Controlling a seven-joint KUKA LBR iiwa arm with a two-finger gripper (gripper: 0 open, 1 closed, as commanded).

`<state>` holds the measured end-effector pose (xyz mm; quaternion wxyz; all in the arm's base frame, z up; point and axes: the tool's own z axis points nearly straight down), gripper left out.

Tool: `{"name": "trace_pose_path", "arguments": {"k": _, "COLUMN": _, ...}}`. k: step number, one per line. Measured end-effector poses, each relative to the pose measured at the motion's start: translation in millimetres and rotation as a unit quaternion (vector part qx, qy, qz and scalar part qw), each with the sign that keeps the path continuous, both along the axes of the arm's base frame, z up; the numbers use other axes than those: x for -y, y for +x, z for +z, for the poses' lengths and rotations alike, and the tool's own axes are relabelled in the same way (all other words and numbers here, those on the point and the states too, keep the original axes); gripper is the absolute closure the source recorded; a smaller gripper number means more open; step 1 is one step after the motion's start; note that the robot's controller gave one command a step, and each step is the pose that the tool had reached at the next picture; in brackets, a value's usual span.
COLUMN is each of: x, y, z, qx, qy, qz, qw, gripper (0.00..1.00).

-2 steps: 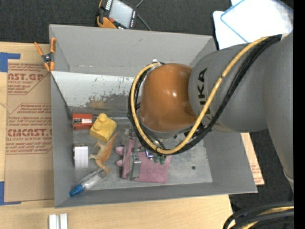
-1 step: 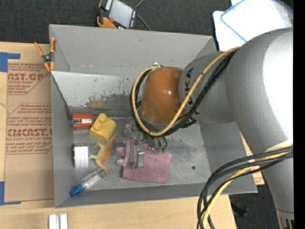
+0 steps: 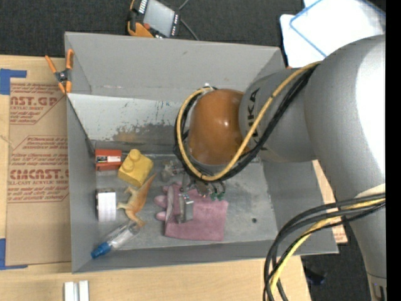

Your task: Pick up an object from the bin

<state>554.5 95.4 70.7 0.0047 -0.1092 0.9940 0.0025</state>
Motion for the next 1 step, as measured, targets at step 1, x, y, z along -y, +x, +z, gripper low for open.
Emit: {"name": "trace_pose_path", "arguments": {"k": 1, "x": -2.5, "y": 2.0, "z": -0.3, "qx": -0.0023, "qy": -0.001, "qz": -0.026, "qw": 0.9997, "gripper": 0.00}}
